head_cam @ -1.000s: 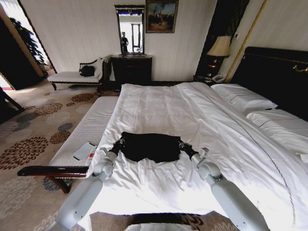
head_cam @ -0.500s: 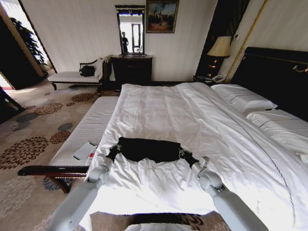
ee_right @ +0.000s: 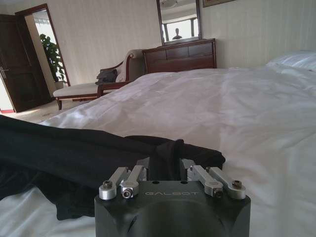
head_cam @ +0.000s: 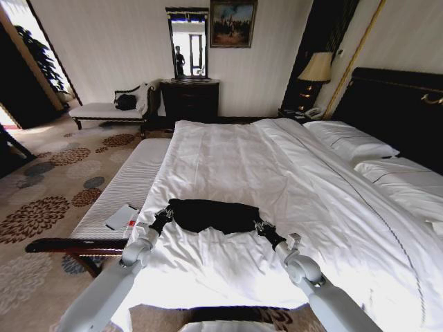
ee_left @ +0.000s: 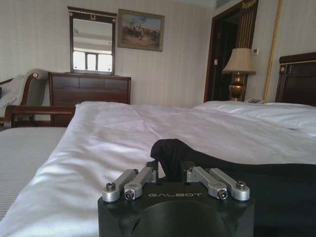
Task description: Fold the clothes on the bed.
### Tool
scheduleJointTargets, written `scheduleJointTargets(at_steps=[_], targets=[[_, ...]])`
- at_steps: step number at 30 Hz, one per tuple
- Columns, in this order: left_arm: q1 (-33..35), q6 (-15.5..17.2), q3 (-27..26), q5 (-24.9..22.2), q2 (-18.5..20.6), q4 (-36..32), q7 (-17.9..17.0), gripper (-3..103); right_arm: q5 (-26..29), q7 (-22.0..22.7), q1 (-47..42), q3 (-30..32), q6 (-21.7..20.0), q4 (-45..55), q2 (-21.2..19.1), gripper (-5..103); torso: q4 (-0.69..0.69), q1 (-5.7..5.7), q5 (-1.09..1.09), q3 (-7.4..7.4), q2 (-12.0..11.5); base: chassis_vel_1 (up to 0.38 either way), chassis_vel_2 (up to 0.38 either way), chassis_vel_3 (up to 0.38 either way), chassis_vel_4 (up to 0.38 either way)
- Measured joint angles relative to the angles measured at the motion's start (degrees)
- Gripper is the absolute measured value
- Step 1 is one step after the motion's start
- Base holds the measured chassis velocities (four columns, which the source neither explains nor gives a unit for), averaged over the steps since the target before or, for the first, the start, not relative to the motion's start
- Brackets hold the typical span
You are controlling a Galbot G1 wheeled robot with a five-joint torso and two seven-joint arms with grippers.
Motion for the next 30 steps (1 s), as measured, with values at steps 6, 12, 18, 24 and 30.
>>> scheduleJointTargets(at_steps=[6, 12, 18, 24, 30], targets=[[6.27, -0.54, -7.53, 2.81, 1.25, -5.59, 0.01, 47, -2.06, 0.80, -5.89, 4.63, 0.54, 6.94, -1.27, 55, 0.00, -0.02, -0.02, -0.01, 0.01, 0.000, 0.000, 0.000, 0.000], [8.62, -0.56, -12.18, 4.03, 1.97, -8.42, 0.01, 69, -1.26, 2.48, -0.53, 4.11, 0.63, 5.98, -4.22, 72, 0.02, -0.01, -0.04, 0.00, 0.01, 0.000, 0.000, 0.000, 0.000], [6.90, 0.25, -10.62, 4.65, 4.37, -9.30, 0.02, 89, -0.39, 2.20, 14.51, -2.09, 0.90, -4.87, -6.73, 93, -0.01, -0.01, -0.04, 0.01, -0.01, 0.000, 0.000, 0.000, 0.000], [8.09, 1.42, -9.88, 3.62, 4.11, -10.39, 0.00, 100, -2.09, -0.69, 29.16, -13.93, 5.13, -22.03, -5.37, 100, 0.06, 0.00, 0.00, 0.02, -0.02, 0.000, 0.000, 0.000, 0.000], [10.49, 2.47, -9.97, 2.84, 5.58, -13.86, 0.00, 100, -3.66, -3.08, 39.48, -21.34, 7.92, -32.15, -2.86, 100, 0.03, 0.00, -0.04, 0.01, -0.02, 0.000, 0.000, 0.000, 0.000]])
